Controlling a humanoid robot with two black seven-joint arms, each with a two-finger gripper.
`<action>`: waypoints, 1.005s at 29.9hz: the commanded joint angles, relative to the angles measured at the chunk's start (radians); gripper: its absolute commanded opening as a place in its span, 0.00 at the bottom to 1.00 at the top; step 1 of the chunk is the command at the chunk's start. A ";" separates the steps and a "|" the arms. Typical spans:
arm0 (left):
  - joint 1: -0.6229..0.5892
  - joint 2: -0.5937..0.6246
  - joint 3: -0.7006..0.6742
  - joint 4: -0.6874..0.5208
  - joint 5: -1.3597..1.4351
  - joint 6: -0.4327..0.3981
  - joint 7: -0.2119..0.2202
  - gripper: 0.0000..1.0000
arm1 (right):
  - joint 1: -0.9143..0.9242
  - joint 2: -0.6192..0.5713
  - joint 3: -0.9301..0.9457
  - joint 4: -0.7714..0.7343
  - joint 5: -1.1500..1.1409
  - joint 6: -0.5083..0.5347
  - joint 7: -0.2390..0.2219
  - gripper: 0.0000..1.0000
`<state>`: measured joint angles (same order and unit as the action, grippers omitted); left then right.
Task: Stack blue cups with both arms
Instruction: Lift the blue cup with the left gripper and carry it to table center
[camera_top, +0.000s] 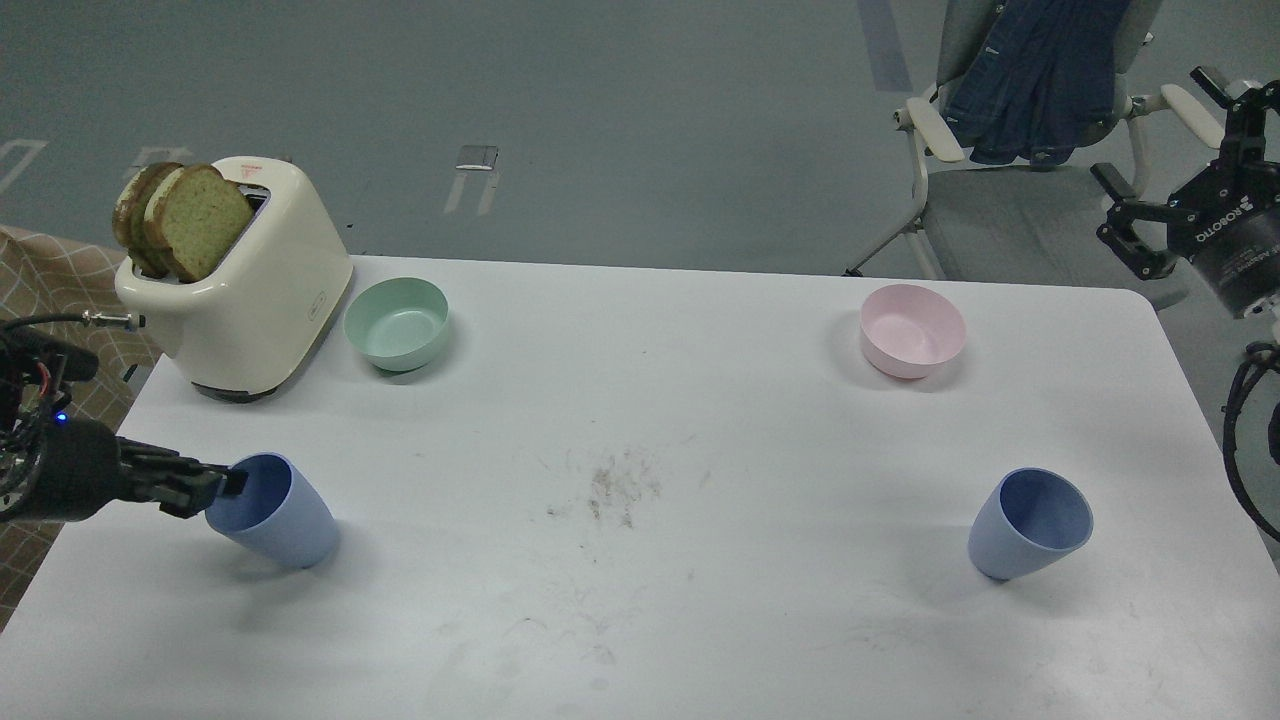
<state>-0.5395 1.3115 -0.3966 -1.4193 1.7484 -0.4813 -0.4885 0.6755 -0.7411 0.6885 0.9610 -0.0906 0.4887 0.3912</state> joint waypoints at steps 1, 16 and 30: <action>-0.051 0.009 -0.010 -0.065 0.002 0.000 0.000 0.00 | 0.002 -0.001 0.002 -0.001 0.000 0.000 0.000 1.00; -0.551 -0.437 0.005 -0.135 0.154 -0.007 0.000 0.00 | 0.242 -0.009 -0.003 -0.005 -0.021 0.000 -0.002 1.00; -0.800 -0.942 0.378 0.180 0.370 -0.007 0.000 0.00 | 0.403 -0.003 -0.126 0.005 -0.041 0.000 -0.002 1.00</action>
<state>-1.2811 0.4510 -0.1149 -1.3285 2.1201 -0.4887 -0.4890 1.0762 -0.7440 0.5663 0.9638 -0.1318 0.4888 0.3892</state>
